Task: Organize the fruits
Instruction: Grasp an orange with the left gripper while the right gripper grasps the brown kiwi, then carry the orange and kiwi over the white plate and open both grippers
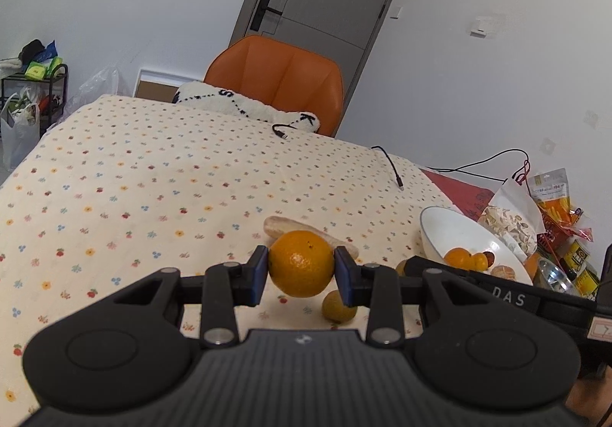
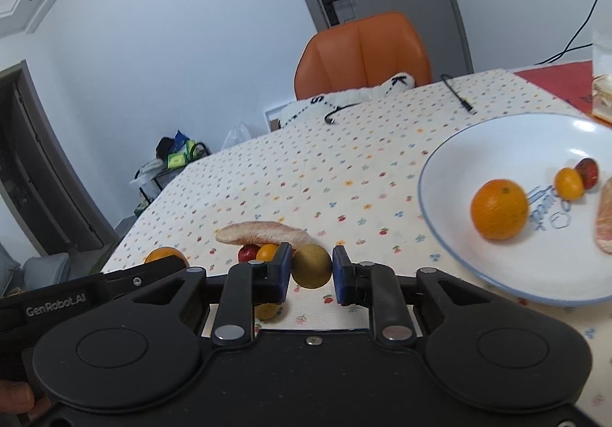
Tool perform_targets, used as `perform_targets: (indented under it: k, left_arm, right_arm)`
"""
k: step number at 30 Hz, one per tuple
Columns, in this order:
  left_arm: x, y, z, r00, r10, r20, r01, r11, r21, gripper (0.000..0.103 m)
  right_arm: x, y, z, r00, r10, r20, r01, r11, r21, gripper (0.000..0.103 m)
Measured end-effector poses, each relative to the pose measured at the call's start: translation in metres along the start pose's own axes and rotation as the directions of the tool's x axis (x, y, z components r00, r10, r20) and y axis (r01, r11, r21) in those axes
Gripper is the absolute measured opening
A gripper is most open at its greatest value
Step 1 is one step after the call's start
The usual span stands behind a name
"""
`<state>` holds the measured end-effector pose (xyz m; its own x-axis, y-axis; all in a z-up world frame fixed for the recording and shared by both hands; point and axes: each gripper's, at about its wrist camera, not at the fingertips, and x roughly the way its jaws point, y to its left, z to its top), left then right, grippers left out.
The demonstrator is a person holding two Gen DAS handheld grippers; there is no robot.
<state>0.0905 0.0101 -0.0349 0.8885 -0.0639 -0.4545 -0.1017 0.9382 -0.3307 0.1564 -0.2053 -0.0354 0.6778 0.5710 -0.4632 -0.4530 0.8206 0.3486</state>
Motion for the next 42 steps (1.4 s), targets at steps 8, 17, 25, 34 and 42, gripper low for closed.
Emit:
perform_targets:
  k: [8,17,25,34,42]
  left_arm:
    - [-0.001,-0.024,0.007,0.999,-0.038,0.023,0.037,0.999,0.040,0.035]
    - [0.009,-0.050,0.011,0.996,-0.089,0.019,0.088,0.994,0.070,0.035]
    - [0.022,-0.069,0.010,0.991,-0.131,0.001,0.130,0.988,0.088,0.035]
    - [0.037,-0.092,0.006,0.983,-0.181,-0.029,0.183,0.977,0.106,0.035]
    - [0.050,-0.111,0.001,0.975,-0.217,-0.055,0.222,0.967,0.122,0.035]
  right_arm:
    - [-0.025,-0.012,0.006,0.998,-0.028,0.053,0.028,1.000,0.009,0.021]
    - [-0.046,-0.033,0.007,0.993,-0.078,0.092,0.075,0.996,0.037,0.021]
    - [-0.059,-0.055,0.006,0.984,-0.138,0.111,0.131,0.989,0.066,0.021]
    - [-0.074,-0.075,0.004,0.969,-0.214,0.120,0.204,0.975,0.090,0.021]
    - [-0.081,-0.088,0.003,0.960,-0.255,0.111,0.244,0.964,0.105,0.022]
